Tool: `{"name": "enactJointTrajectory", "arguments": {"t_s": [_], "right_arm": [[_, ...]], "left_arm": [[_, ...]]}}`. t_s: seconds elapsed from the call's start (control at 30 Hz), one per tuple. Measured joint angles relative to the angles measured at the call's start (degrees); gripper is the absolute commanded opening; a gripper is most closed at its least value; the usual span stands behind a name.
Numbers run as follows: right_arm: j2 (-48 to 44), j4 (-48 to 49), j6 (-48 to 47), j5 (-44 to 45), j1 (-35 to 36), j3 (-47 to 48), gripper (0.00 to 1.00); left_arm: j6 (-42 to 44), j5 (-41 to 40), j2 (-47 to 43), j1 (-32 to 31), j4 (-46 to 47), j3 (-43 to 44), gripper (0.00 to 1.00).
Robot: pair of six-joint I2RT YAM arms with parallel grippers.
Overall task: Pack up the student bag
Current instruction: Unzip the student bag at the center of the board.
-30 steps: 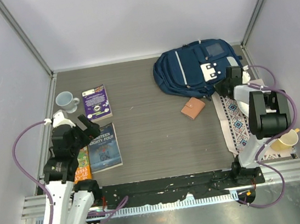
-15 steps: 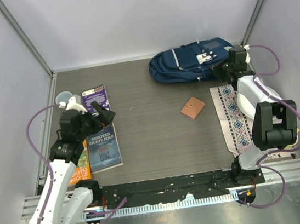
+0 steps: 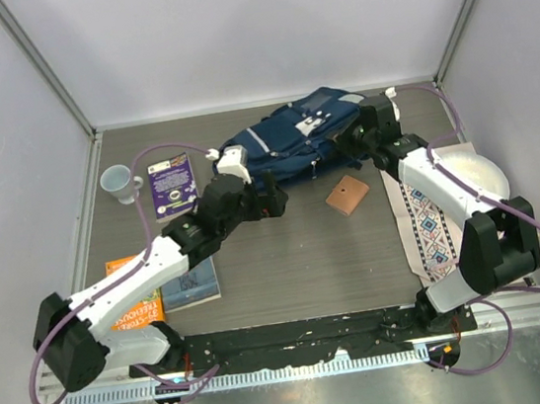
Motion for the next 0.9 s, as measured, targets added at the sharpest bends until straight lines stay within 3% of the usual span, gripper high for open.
{"name": "enactJointTrajectory", "arguments": {"t_s": [0.4,0.77,0.9], "right_arm": [[-1.5,-0.9,3.6,-0.4,3.0,-1.5,0.01],[-2.0,-0.9,5.8,-0.8,5.5,-1.5,0.01],[-3.1,-0.9,6.4,-1.5,6.5,-1.5,0.01]], "left_arm": [[-0.3,-3.3,12.7,-7.8,11.8,2.7,0.96],[1.1,-6.2,18.4,-8.6,17.5,4.2,0.95],[1.3,-9.5,21.8,-8.6,19.1,4.2,0.89]]}}
